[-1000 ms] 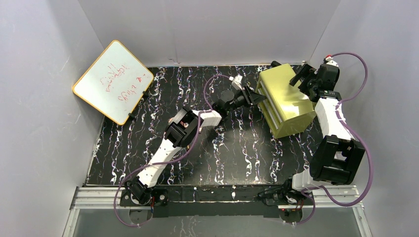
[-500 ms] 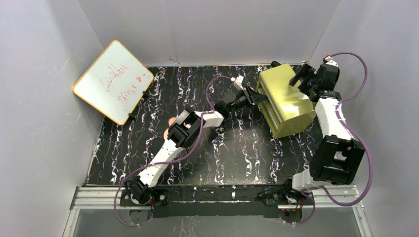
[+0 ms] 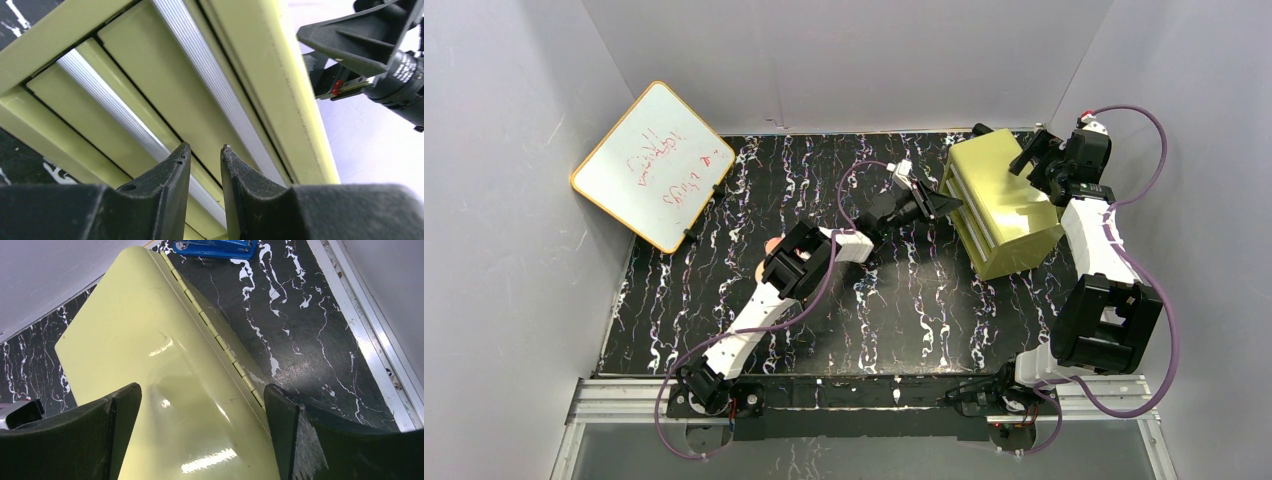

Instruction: Organize the makeup

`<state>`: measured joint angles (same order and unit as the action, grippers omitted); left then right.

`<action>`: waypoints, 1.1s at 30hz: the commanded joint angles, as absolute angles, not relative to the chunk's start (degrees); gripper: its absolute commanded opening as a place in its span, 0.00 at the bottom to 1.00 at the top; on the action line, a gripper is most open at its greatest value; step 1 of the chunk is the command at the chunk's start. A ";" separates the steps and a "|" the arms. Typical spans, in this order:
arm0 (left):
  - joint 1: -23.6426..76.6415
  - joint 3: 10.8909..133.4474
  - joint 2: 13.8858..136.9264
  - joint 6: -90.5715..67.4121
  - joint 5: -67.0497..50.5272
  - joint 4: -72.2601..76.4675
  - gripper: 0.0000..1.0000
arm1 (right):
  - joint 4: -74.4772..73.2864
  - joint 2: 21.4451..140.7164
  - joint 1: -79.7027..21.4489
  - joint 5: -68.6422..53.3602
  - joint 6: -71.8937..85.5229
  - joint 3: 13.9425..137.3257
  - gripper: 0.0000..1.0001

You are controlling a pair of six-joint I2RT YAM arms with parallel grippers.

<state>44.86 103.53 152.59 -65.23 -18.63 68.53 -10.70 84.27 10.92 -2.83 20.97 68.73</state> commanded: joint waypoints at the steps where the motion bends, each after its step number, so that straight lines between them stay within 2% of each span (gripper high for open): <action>1: 45.09 102.48 145.73 -65.46 -18.72 73.53 0.27 | -9.53 82.87 11.35 -3.16 20.19 69.17 1.00; 6: 44.74 101.13 145.39 -66.92 -18.72 76.90 0.27 | -9.11 82.80 11.37 -3.86 20.00 68.55 1.00; 18: 44.74 106.27 149.50 -70.56 -18.46 78.66 0.27 | -9.13 82.75 11.37 -3.86 19.69 68.60 1.00; 33: 44.78 102.00 149.10 -69.96 -18.65 78.76 0.30 | -8.77 82.62 11.34 -4.03 19.78 67.98 1.00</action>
<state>44.84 101.93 150.41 -70.63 -18.65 76.62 -10.48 84.27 11.09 -3.44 20.58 68.45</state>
